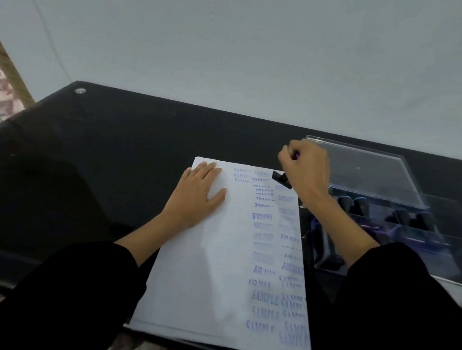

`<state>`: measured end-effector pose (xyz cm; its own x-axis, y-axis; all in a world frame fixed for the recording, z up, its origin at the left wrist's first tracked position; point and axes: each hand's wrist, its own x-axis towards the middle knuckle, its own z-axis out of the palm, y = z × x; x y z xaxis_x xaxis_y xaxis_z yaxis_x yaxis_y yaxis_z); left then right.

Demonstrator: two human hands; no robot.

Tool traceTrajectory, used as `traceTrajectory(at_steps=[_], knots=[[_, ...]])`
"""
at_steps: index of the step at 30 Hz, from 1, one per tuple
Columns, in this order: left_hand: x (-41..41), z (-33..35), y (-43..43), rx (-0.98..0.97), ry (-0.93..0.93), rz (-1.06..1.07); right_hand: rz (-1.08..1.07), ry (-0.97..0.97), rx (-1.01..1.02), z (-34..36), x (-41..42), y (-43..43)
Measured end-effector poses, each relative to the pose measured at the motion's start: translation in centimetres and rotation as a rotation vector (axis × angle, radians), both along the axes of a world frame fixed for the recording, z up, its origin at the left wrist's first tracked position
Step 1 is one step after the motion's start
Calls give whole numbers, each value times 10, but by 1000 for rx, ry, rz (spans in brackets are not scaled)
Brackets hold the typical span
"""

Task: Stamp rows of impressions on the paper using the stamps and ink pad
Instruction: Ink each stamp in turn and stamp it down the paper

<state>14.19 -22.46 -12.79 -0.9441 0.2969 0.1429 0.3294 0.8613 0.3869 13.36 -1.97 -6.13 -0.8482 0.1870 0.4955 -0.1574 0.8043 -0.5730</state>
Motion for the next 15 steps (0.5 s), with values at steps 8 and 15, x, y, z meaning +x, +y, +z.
traceTrajectory(at_steps=[8, 15], knots=[[9, 20, 16, -125, 233, -54, 1, 20, -45, 45, 67, 57], [83, 58, 69, 213, 385, -310, 21, -95, -60, 54, 160, 98]])
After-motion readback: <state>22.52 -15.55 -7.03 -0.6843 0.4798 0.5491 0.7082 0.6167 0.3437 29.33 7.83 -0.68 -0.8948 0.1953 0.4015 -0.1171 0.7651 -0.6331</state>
